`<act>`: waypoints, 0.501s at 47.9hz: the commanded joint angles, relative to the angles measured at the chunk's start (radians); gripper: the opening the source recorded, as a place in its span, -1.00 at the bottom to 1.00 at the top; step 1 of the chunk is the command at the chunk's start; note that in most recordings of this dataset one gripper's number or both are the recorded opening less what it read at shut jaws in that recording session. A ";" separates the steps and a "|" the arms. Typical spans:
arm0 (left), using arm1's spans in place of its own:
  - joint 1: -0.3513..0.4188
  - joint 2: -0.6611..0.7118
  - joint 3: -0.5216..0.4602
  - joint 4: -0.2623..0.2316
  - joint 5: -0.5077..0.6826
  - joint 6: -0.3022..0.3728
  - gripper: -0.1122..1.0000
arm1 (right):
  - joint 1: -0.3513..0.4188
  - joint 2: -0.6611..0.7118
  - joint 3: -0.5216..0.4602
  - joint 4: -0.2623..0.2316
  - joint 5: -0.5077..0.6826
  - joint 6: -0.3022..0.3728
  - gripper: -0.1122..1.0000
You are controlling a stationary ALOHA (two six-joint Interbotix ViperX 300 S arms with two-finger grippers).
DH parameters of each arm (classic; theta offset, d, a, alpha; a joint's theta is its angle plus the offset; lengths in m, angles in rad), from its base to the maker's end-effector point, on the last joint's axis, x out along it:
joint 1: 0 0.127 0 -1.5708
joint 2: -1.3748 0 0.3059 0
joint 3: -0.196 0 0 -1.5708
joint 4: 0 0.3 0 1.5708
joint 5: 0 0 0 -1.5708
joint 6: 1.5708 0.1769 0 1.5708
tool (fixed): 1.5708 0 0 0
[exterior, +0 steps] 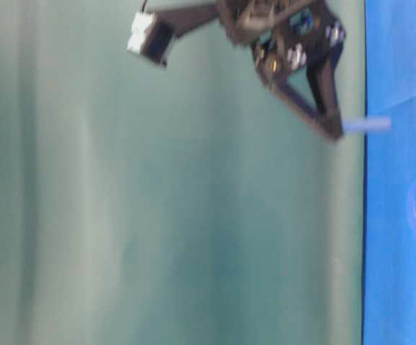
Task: Insert the shaft placed at a random location into the center hole of the small gear at another random location.
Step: 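Lift the shaft and carry it left toward the blue gear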
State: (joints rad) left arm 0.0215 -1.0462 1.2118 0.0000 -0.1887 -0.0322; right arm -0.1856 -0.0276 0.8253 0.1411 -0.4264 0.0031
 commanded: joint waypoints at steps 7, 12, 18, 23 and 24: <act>0.003 0.003 -0.012 0.002 -0.006 -0.002 -0.80 | 0.031 0.060 -0.135 -0.003 0.038 -0.005 -0.76; 0.003 0.003 -0.012 0.002 -0.006 -0.002 -0.80 | 0.038 0.084 -0.173 -0.005 0.048 -0.012 -0.76; 0.003 0.003 -0.012 0.002 -0.005 -0.002 -0.80 | 0.043 0.107 -0.202 -0.005 0.049 -0.018 -0.76; 0.003 0.003 -0.012 0.002 -0.006 -0.002 -0.80 | 0.043 0.118 -0.215 -0.005 0.049 -0.018 -0.76; 0.003 0.003 -0.012 0.002 -0.006 -0.002 -0.80 | 0.043 0.120 -0.215 -0.005 0.049 -0.018 -0.76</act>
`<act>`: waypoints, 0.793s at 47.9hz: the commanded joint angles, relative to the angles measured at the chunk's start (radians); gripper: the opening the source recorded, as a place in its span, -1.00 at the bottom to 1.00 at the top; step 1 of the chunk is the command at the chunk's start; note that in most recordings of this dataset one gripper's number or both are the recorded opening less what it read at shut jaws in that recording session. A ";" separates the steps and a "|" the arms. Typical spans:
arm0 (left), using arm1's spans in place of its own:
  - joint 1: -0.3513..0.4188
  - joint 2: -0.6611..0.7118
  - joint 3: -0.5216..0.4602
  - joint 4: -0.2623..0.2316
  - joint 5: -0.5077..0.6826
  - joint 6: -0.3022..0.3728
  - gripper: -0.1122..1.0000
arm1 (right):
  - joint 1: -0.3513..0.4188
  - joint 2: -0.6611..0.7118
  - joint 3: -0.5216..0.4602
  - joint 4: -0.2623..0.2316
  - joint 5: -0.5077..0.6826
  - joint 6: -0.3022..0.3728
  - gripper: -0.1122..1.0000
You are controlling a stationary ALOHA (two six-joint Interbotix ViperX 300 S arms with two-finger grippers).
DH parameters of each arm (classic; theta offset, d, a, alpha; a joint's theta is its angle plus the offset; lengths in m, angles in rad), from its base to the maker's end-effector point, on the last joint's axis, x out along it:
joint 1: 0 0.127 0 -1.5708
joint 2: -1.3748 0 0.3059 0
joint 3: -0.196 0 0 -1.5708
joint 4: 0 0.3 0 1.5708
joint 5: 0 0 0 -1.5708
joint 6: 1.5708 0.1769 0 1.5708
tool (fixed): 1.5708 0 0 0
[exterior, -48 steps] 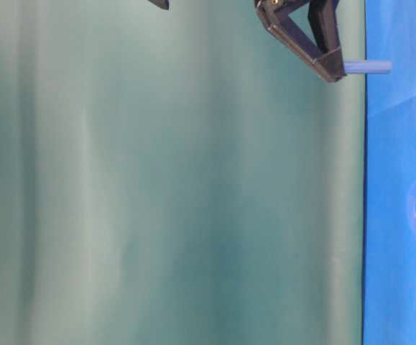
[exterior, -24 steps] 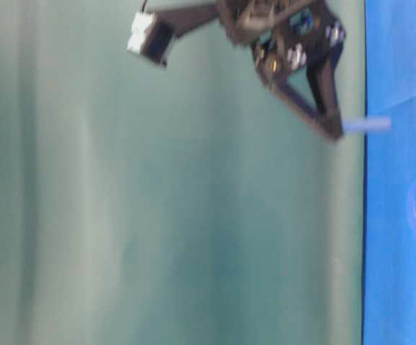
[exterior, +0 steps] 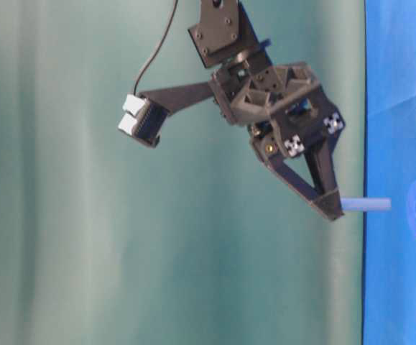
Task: Insert the shaft placed at a random location into the center hole of the small gear at another random location.
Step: 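Lift the shaft and carry it left toward the blue gear, then align the shaft over the gear's center hole and lower it in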
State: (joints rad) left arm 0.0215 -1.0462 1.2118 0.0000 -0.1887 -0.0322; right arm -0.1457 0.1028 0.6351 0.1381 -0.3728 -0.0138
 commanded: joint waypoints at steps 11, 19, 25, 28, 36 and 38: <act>0.003 0.003 -0.012 0.002 -0.006 -0.002 -0.80 | 0.003 -0.005 -0.026 -0.002 -0.009 -0.003 -0.76; 0.003 0.003 -0.012 0.002 -0.006 -0.002 -0.80 | 0.003 0.020 -0.034 0.000 -0.014 -0.002 -0.76; 0.003 0.003 -0.011 0.002 -0.006 -0.002 -0.80 | 0.005 0.051 -0.041 0.002 -0.017 0.000 -0.76; 0.003 0.003 -0.012 0.002 -0.006 -0.002 -0.80 | 0.005 0.064 -0.043 0.003 -0.023 0.002 -0.76; 0.003 0.003 -0.012 0.002 -0.006 -0.002 -0.80 | 0.005 0.086 -0.043 0.008 -0.034 0.003 -0.76; 0.003 0.003 -0.011 0.002 -0.006 0.000 -0.80 | 0.005 0.091 -0.040 0.008 -0.034 0.005 -0.76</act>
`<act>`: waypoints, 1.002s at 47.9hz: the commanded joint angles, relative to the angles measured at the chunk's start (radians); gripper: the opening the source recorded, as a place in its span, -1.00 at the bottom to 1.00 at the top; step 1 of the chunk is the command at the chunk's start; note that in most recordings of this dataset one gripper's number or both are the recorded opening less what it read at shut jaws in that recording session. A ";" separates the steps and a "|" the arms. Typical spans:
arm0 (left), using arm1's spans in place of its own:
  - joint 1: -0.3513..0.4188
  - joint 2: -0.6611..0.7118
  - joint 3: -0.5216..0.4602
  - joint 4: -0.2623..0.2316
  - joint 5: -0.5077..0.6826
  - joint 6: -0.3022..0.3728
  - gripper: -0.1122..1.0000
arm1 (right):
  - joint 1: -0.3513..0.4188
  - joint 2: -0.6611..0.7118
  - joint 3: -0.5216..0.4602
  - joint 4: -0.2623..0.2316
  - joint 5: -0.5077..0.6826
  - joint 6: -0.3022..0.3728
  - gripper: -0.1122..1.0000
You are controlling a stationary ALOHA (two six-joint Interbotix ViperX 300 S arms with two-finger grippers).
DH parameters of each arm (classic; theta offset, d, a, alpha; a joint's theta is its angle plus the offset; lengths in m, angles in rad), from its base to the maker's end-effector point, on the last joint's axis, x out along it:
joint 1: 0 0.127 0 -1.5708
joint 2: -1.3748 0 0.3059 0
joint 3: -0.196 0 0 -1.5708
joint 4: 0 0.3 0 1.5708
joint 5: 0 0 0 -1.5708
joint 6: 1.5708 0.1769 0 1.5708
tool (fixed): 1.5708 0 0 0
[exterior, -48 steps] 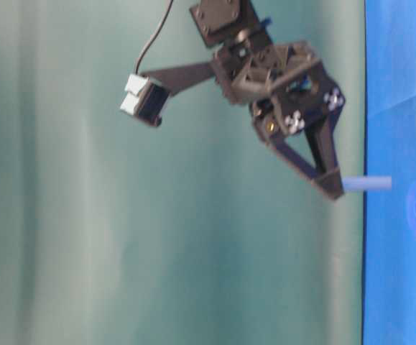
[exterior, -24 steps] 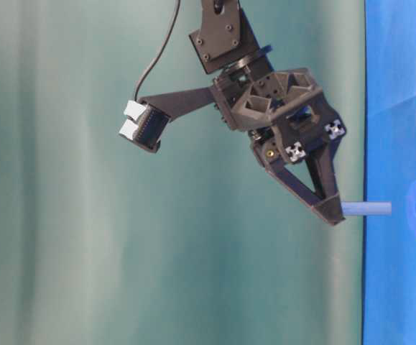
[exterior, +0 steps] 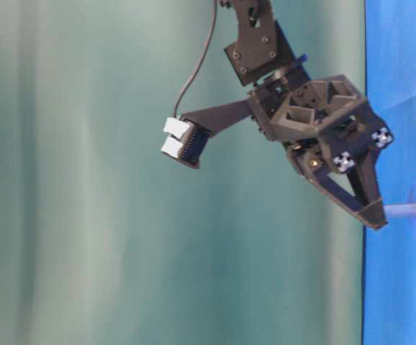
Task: Insert the shaft placed at a random location into the center hole of the small gear at another random location.
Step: 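Align the shaft over the gear's center hole and lower it in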
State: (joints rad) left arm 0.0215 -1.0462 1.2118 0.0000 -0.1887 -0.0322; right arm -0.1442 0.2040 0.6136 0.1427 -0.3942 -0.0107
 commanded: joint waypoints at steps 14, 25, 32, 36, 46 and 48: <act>0.003 0.003 -0.011 0.002 -0.005 0.000 -0.80 | 0.003 -0.008 -0.011 0.003 -0.012 0.002 -0.76; 0.003 0.003 -0.011 0.002 -0.006 0.000 -0.80 | 0.003 0.012 -0.006 0.006 -0.014 0.002 -0.76; 0.003 0.003 -0.011 0.002 -0.006 0.000 -0.80 | 0.003 0.032 -0.006 0.006 -0.021 0.002 -0.76; 0.003 0.003 -0.011 0.002 -0.006 0.000 -0.80 | 0.003 0.044 -0.008 0.006 -0.025 0.002 -0.76; 0.003 0.003 -0.011 0.002 -0.006 0.000 -0.80 | 0.003 0.048 -0.006 0.006 -0.025 0.003 -0.76; 0.003 0.003 -0.011 0.002 -0.006 0.000 -0.80 | 0.003 0.046 -0.006 0.006 -0.025 0.003 -0.76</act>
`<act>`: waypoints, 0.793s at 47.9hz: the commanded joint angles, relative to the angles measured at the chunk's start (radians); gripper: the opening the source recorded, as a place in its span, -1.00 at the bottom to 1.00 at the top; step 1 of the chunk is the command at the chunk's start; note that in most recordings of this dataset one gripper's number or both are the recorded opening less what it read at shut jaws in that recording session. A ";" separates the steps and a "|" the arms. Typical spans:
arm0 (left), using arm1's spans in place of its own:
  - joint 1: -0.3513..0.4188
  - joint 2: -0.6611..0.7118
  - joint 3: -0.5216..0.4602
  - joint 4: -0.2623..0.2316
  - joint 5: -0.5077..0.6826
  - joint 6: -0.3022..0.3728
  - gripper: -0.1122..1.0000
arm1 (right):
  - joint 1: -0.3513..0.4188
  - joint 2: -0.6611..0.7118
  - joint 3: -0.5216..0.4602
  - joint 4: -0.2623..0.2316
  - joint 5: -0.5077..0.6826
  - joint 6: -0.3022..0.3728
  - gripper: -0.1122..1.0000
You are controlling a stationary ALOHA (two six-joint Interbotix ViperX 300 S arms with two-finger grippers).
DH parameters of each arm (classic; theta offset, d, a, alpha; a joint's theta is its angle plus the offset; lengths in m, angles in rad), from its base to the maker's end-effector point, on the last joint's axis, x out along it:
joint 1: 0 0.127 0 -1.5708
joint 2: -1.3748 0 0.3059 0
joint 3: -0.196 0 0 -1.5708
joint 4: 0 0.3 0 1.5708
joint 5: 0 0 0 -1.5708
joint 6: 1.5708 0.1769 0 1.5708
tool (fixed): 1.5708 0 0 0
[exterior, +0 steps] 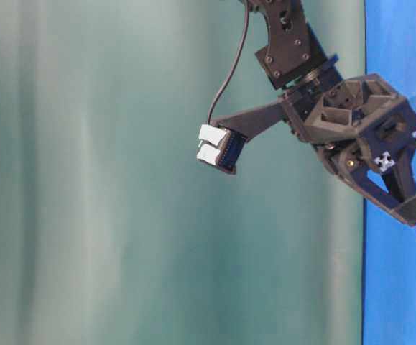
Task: Insert the shaft placed at a random location into the center hole of the small gear at another random location.
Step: 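Align the shaft over the gear's center hole and lower it in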
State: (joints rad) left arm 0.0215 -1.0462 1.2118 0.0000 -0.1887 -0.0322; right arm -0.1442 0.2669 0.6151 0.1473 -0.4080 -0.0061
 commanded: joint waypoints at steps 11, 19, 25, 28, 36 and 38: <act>0.003 0.003 -0.011 0.002 -0.005 0.000 -0.80 | 0.003 -0.015 -0.008 0.002 -0.011 -0.002 -0.76; 0.003 0.003 -0.011 0.002 0.000 0.000 -0.80 | 0.003 -0.015 -0.006 0.002 -0.008 -0.002 -0.76; 0.002 0.003 -0.011 0.002 0.002 0.000 -0.80 | 0.003 -0.017 -0.008 0.002 -0.008 -0.002 -0.75; 0.003 0.003 -0.011 0.002 0.002 0.000 -0.80 | 0.003 -0.015 -0.008 0.002 -0.008 -0.002 -0.67; 0.003 0.003 -0.011 0.002 0.002 0.000 -0.80 | 0.003 -0.015 -0.009 0.002 -0.006 -0.002 0.00; 0.003 0.003 -0.011 0.002 0.002 0.000 -0.80 | 0.003 -0.015 -0.009 0.002 -0.006 0.000 0.23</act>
State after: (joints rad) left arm 0.0215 -1.0462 1.2118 0.0000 -0.1810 -0.0322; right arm -0.1442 0.2669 0.6151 0.1473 -0.4080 -0.0092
